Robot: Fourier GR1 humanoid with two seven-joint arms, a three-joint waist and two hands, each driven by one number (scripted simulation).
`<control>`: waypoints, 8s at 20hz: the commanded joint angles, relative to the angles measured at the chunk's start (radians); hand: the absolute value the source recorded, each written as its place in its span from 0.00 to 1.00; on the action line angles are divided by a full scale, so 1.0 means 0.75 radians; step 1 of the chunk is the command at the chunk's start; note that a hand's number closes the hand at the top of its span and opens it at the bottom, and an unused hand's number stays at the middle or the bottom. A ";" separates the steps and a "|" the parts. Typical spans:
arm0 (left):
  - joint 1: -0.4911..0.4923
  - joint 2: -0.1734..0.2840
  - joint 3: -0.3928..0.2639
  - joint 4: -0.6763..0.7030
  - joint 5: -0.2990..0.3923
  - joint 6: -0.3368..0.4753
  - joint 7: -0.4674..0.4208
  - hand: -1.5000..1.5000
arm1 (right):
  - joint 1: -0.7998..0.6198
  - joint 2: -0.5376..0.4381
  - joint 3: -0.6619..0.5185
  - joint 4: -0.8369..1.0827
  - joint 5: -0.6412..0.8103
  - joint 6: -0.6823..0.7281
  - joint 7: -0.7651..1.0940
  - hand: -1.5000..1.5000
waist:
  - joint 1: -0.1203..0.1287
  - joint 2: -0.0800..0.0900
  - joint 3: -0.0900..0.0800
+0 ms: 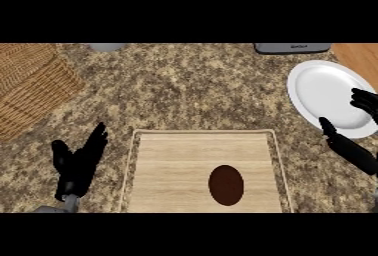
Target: Pick the cupcake from the tray and place it in the plate
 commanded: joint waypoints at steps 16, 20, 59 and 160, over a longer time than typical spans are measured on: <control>0.038 -0.069 -0.013 0.024 -0.044 -0.075 -0.035 0.50 | 0.558 -0.364 0.279 -0.781 0.503 0.344 0.729 0.00 | 0.065 0.014 0.000; 0.048 -0.096 -0.037 0.003 -0.056 -0.077 -0.023 0.50 | 0.333 -0.309 0.457 -0.718 0.692 0.421 1.035 0.00 | 0.097 0.020 0.001; 0.017 -0.183 0.177 -0.058 -0.190 -0.195 0.132 0.50 | 0.019 0.445 0.812 -0.030 1.276 0.691 1.298 0.00 | 0.066 0.015 0.005; 0.083 -0.359 0.190 -0.083 -0.371 -0.245 0.123 0.50 | -0.656 -0.345 -0.949 2.052 0.022 0.570 -0.877 0.00 | 0.088 0.024 0.010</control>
